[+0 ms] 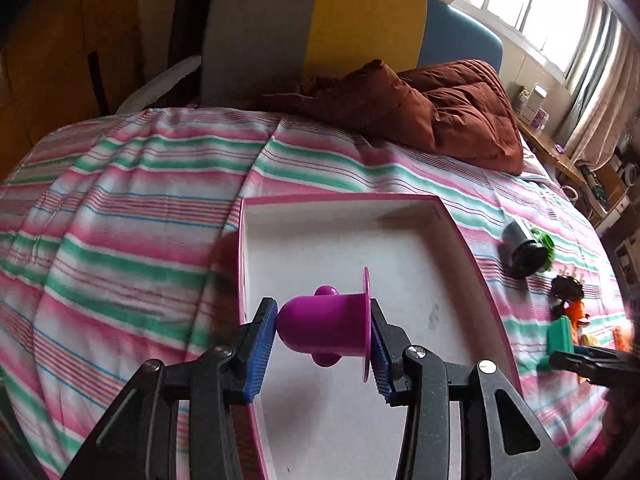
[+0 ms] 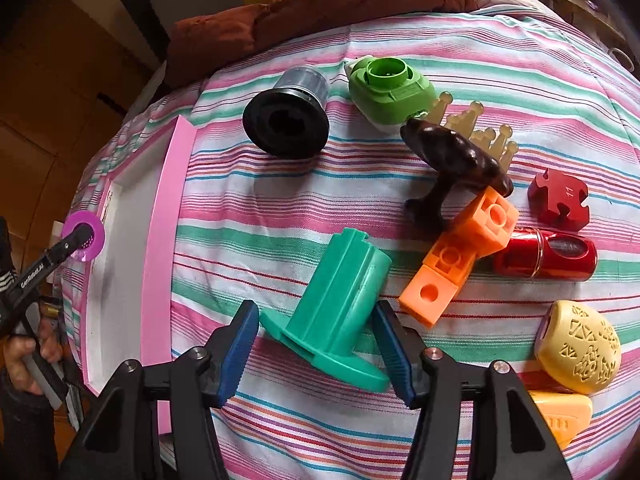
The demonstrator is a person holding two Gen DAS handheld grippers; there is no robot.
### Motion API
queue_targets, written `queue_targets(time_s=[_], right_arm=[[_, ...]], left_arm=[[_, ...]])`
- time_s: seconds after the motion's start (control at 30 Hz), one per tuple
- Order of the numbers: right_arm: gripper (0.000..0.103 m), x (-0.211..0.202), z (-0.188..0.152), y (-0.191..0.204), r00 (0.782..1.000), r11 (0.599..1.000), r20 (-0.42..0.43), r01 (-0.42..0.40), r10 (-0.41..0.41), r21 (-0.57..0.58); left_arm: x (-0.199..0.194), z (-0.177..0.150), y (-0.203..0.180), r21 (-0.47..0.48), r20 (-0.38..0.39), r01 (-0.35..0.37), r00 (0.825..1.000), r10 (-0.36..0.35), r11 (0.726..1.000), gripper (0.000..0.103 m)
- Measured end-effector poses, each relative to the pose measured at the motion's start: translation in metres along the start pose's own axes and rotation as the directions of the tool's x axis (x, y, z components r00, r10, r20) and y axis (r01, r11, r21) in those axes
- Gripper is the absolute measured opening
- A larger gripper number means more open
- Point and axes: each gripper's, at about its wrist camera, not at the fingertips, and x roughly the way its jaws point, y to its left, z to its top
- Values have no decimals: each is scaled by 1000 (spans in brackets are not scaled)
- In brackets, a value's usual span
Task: Organize rigid objects
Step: 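Carry the magenta cup over the white tray and release it inside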
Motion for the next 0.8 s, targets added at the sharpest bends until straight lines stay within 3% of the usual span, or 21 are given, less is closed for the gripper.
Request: queue_targets(time_s=[0.13, 0.3, 0.37, 0.63, 0.8], right_arm=[[60, 1, 0, 4, 1000, 1000, 9, 14, -14, -19], [60, 0, -2, 6, 1000, 999, 15, 25, -25, -38], [60, 0, -2, 7, 999, 998, 15, 31, -30, -46], [61, 0, -2, 7, 999, 999, 15, 34, -34, -42], [61, 0, -4, 9, 999, 997, 25, 49, -48, -52]], left_arm=[[18, 11, 5, -11, -7, -36, 999, 36, 999, 45], [15, 11, 8, -37, 4, -68, 998, 68, 997, 54], [7, 5, 2, -16, 24, -95, 995, 96, 995, 66], [-40, -40, -18, -3, 78, -88, 993, 87, 996, 68], [-61, -68, -34, -9, 91, -104, 990, 105, 995, 76]])
